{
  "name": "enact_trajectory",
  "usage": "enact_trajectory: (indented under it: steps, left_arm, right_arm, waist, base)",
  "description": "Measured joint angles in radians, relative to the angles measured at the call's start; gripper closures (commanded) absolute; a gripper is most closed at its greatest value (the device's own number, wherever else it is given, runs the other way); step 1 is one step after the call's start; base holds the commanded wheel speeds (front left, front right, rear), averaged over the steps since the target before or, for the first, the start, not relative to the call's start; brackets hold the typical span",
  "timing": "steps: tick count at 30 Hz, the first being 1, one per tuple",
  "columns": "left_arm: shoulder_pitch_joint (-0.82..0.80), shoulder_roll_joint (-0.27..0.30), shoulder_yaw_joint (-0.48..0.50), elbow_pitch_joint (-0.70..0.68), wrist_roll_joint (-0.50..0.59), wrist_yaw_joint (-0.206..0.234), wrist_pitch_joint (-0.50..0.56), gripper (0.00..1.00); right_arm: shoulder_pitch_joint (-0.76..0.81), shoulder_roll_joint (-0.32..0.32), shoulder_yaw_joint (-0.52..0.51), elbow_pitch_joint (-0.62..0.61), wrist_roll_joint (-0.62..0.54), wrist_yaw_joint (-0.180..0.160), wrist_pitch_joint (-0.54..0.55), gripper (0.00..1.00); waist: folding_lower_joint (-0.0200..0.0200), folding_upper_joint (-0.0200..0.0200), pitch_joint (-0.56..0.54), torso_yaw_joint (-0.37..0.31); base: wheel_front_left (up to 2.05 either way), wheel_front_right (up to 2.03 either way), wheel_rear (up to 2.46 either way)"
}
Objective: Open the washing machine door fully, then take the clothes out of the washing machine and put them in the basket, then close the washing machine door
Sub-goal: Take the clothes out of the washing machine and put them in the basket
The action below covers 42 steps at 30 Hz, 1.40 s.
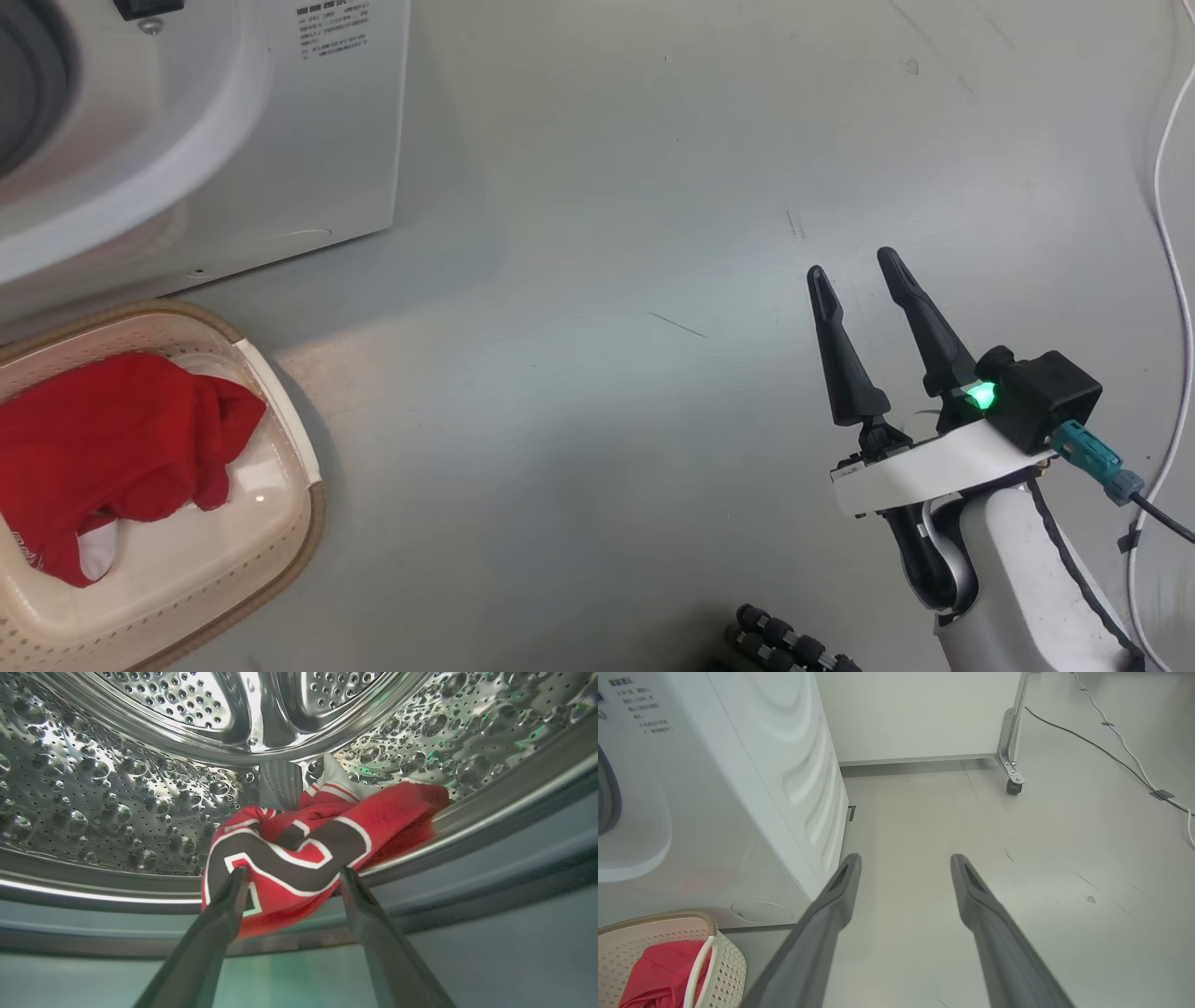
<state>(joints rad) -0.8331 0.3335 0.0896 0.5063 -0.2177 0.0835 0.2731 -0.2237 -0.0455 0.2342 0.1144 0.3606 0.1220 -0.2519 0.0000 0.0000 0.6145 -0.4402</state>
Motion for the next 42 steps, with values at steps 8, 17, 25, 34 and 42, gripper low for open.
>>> enact_trajectory:
  steps: [8, 17, 25, 34, 42]
  left_arm:
    - [-0.067, 0.012, -0.004, 0.039, 0.028, 0.01, 0.009, 0.0]
    - [-0.113, 0.015, -0.016, 0.106, 0.054, 0.017, 0.033, 0.0]
    - [-0.152, 0.016, -0.015, 0.152, 0.054, 0.019, 0.035, 1.0]
    - [-0.175, 0.002, -0.013, 0.194, 0.057, 0.026, 0.004, 1.0]
    - [-0.175, -0.037, -0.023, 0.237, 0.052, 0.024, -0.091, 1.0]
  right_arm:
    - [-0.001, 0.001, 0.001, 0.001, 0.0, 0.0, 0.0, 0.0]
    - [-0.006, 0.002, 0.005, 0.001, 0.0, 0.0, 0.0, 0.0]
    - [-0.018, 0.004, 0.004, 0.001, 0.0, 0.0, 0.0, 0.0]
    - [-0.019, 0.005, -0.022, 0.005, -0.001, 0.0, 0.0, 0.0]
    - [-0.034, 0.005, -0.05, 0.008, -0.013, 0.0, 0.0, 0.0]
  waist:
    - [0.0, 0.0, 0.006, -0.004]
    - [0.0, 0.0, 0.015, -0.009]
    - [0.0, 0.0, 0.025, -0.013]
    - [0.0, 0.0, 0.025, -0.007]
    - [0.0, 0.0, -0.01, 0.024]
  base:
    - [0.0, 0.0, 0.0]
    - [0.0, 0.0, 0.0]
    - [0.0, 0.0, 0.0]
    - [0.0, 0.0, 0.0]
    - [0.0, 0.0, 0.0]
